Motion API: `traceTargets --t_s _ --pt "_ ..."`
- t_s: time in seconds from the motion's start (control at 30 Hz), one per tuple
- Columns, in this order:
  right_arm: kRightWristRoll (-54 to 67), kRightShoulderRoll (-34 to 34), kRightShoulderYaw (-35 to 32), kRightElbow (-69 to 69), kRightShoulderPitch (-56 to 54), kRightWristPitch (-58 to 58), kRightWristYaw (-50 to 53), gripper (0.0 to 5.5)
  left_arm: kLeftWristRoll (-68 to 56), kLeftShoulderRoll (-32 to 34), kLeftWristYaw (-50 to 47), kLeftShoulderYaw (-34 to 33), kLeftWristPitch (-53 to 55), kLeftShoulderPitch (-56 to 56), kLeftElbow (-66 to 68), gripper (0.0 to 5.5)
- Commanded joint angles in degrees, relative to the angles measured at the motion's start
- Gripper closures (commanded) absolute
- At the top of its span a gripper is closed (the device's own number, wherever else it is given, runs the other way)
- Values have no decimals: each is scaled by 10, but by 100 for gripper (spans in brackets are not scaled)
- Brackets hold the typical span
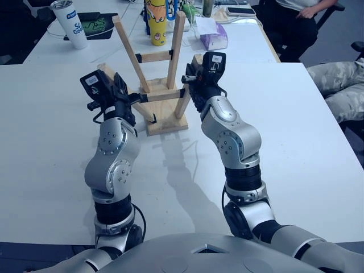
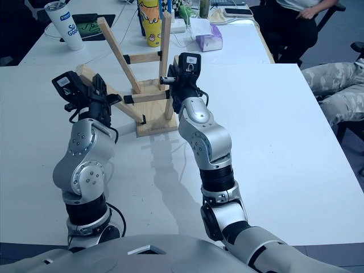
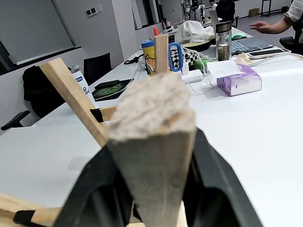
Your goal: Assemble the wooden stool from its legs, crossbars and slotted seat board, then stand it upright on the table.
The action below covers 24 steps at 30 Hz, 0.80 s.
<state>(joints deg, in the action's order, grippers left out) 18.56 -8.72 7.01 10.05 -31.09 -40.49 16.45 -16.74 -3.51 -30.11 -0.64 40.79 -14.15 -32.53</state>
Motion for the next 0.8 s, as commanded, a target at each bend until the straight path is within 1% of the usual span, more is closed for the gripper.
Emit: traceTargets --t_s 0.03,0.13,0.27,0.33,0.4,0.5,0.57,0.67,0.8 --pt "27 -73 9 -15 -15 -11 -18 443 2 -20 17 23 87 53 53 447" --pt "41 -84 0 -17 -11 -6 -19 443 6 -16 30 20 86 55 64 447" --pt "112 -116 -41 -42 1 -24 -31 443 4 -3 64 22 92 52 81 447" --pt "101 -98 -30 -52 0 -4 -48 443 4 11 86 29 112 44 92 447" --pt "76 -72 0 -45 -10 26 -74 443 7 21 100 30 120 41 102 447" --pt "63 -66 23 -38 -16 52 -96 443 13 34 115 30 118 37 116 447" --pt "65 -74 20 -41 -12 64 -100 443 14 39 121 28 118 34 122 447" --pt "89 -87 -5 -49 -6 84 -108 443 10 43 131 22 122 31 131 447" --pt "98 -79 -10 -58 1 115 -145 443 1 46 144 11 131 27 143 447"
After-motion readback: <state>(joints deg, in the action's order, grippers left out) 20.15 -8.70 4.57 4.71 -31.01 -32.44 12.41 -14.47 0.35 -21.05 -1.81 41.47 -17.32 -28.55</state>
